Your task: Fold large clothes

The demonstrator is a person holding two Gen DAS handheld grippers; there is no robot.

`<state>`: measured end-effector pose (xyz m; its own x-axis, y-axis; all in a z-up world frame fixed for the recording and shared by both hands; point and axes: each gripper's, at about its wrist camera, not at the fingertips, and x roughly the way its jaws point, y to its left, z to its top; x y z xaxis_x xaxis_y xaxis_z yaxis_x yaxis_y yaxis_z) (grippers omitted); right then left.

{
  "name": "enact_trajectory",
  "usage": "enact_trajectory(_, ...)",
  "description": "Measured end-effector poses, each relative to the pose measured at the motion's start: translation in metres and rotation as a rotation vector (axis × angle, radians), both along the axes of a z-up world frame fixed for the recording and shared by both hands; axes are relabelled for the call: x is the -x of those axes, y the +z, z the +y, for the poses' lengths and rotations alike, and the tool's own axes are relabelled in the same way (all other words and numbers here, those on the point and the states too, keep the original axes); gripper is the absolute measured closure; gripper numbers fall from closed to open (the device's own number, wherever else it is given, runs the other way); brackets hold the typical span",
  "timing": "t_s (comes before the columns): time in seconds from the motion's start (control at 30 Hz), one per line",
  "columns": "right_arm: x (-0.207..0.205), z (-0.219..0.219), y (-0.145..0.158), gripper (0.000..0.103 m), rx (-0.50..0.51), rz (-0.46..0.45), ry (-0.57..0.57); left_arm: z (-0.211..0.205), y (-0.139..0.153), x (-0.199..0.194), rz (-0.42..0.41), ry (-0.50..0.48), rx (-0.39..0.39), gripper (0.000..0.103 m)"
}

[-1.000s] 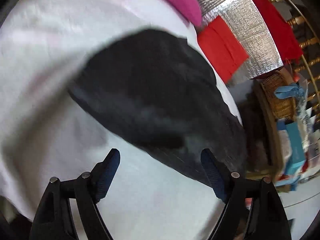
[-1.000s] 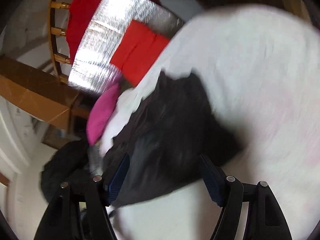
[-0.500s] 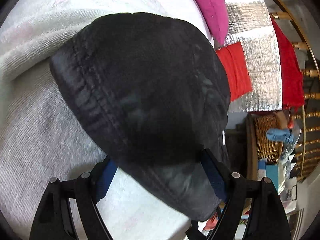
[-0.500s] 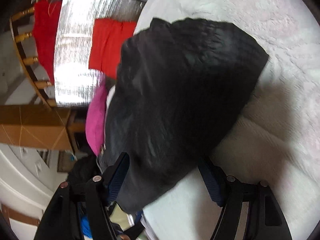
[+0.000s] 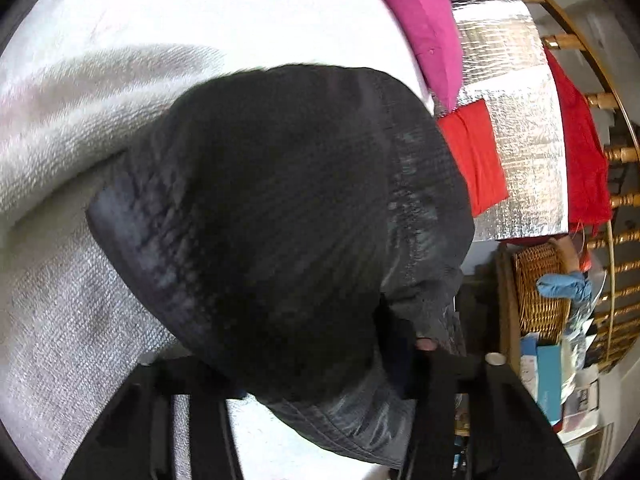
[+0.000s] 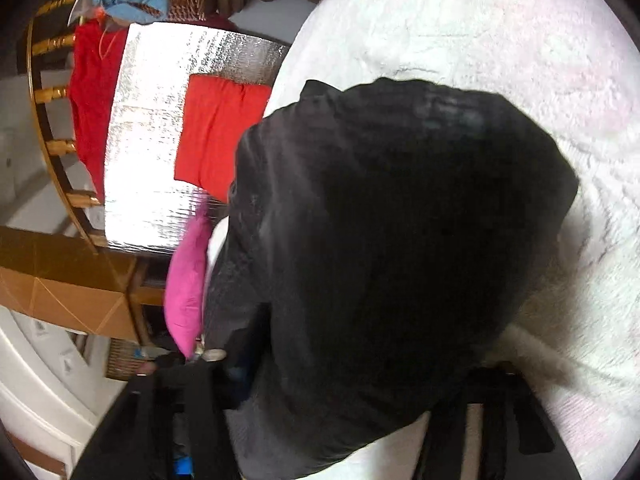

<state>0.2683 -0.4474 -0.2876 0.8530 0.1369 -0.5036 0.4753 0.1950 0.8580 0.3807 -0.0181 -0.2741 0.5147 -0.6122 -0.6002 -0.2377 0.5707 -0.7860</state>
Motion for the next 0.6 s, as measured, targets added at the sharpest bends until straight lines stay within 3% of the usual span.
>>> enact_trajectory(0.07,-0.001,0.001,0.005,0.06,0.033,0.003,0.016,-0.002,0.003,0.001,-0.021,-0.008,-0.021,0.07)
enact_trajectory(0.17,0.002,0.005,0.015,0.064,0.074,-0.005,0.042,0.003,0.006,0.011,-0.044,-0.008,-0.024,0.077)
enact_trajectory(0.6,0.078,0.018,0.029,0.066,0.104,-0.009,0.106,0.008,0.014,0.094,-0.076,-0.071,-0.06,0.079)
